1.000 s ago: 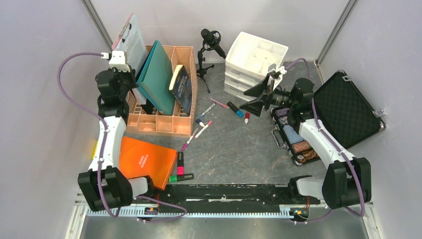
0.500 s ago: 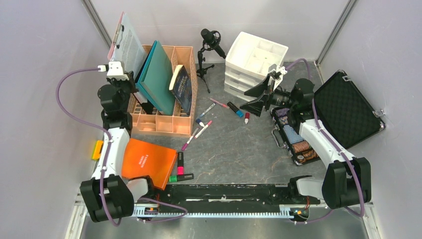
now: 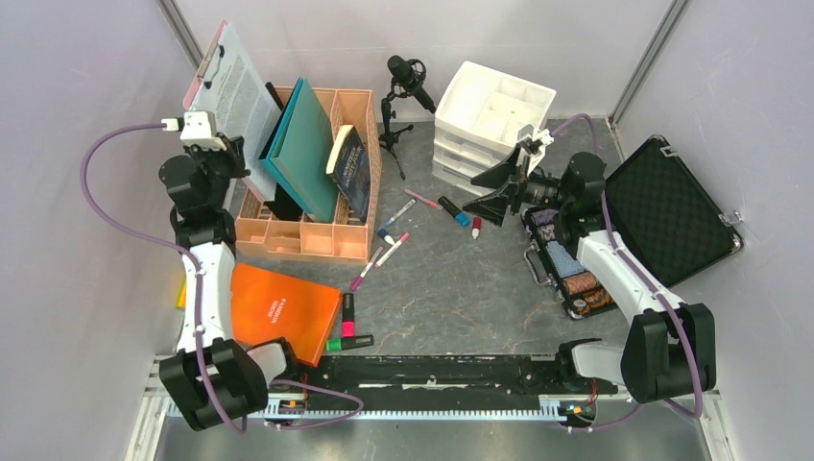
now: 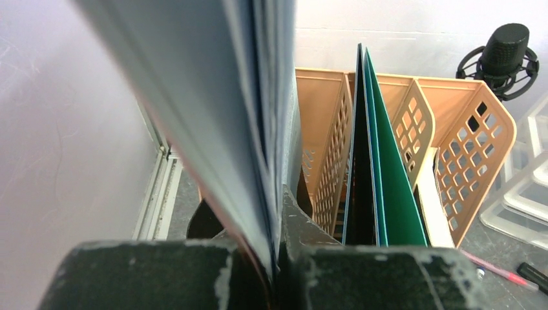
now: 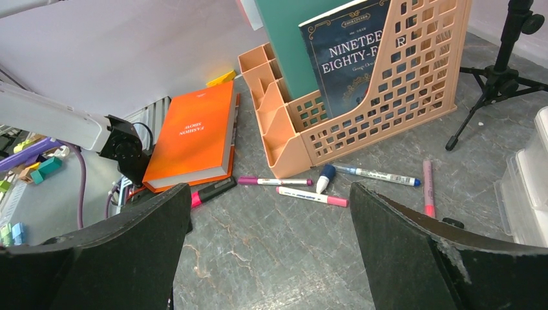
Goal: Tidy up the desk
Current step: Place the folder in the storage box.
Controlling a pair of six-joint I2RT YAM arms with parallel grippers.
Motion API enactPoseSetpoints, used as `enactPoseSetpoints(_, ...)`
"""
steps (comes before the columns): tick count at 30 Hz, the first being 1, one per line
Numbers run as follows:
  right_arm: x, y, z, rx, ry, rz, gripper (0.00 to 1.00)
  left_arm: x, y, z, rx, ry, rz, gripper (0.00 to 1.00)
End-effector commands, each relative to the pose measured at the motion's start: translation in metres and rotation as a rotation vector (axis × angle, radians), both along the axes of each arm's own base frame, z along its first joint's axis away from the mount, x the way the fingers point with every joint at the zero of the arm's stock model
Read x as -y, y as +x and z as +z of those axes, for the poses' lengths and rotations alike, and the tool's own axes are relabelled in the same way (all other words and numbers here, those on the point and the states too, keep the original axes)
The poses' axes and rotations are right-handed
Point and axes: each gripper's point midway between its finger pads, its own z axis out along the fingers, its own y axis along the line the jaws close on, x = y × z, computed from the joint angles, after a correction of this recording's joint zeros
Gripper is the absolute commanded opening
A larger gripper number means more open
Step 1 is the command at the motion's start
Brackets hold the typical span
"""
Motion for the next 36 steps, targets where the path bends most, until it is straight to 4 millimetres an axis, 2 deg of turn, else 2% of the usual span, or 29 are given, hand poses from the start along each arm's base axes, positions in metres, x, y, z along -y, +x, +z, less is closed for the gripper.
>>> enactPoseSetpoints(1,0.001,-0.002,0.007,0.037,0.012,0.013,0.98,0.007,-0.001,0.016,0.082,-0.014,-0.049,0.02)
enactPoseSetpoints(9,0.002,-0.002,0.006,0.038,0.011,0.011,0.98,0.011,0.007,-0.014,0.089,-0.022,-0.082,0.02)
enactPoseSetpoints(12,0.002,-0.001,0.005,0.034,0.01,0.009,0.98,0.018,0.006,-0.026,0.101,-0.009,-0.122,0.02)
enactPoseSetpoints(17,0.002,0.001,0.003,0.028,0.011,0.008,0.98,0.014,0.015,-0.044,0.092,-0.024,-0.116,0.02)
enactPoseSetpoints(20,0.001,0.001,0.003,0.026,0.013,0.01,0.98,0.015,0.024,-0.051,0.092,-0.042,-0.131,0.02)
enactPoseSetpoints(28,0.002,0.002,0.001,0.021,0.011,0.01,0.98,0.014,0.041,-0.054,0.106,-0.034,-0.109,0.02)
enactPoseSetpoints(32,0.001,0.004,-0.001,0.014,0.01,0.013,0.98,0.03,0.039,-0.062,0.102,0.01,-0.124,0.02)
enactPoseSetpoints(36,0.001,0.003,-0.001,0.013,0.009,0.015,0.98,0.03,0.036,-0.076,0.075,0.029,-0.097,0.02)
